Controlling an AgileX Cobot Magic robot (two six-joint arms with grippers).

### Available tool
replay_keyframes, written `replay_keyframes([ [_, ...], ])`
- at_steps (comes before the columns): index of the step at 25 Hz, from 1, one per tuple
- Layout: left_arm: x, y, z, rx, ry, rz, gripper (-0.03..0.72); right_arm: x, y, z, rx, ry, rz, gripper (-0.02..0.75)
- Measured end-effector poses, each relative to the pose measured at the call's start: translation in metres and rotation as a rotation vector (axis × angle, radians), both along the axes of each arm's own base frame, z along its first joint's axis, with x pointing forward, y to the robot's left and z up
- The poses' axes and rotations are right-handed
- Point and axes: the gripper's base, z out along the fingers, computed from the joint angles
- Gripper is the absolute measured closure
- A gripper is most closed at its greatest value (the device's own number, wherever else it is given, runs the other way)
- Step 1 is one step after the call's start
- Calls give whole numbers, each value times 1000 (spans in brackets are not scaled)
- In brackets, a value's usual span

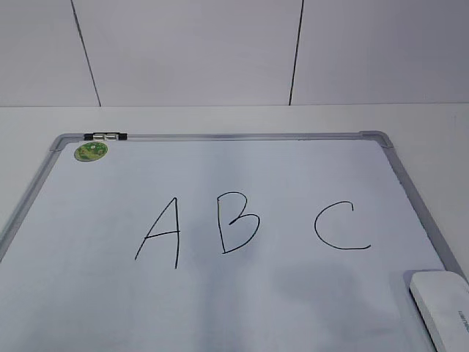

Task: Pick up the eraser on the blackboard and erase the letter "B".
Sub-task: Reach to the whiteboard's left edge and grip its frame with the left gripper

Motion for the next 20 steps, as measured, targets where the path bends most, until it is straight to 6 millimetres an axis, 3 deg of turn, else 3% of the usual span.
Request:
replay_keyframes([
  [20,0,0,0,-2,0,-1,449,0,-2,3,-23,-24,-16,153],
])
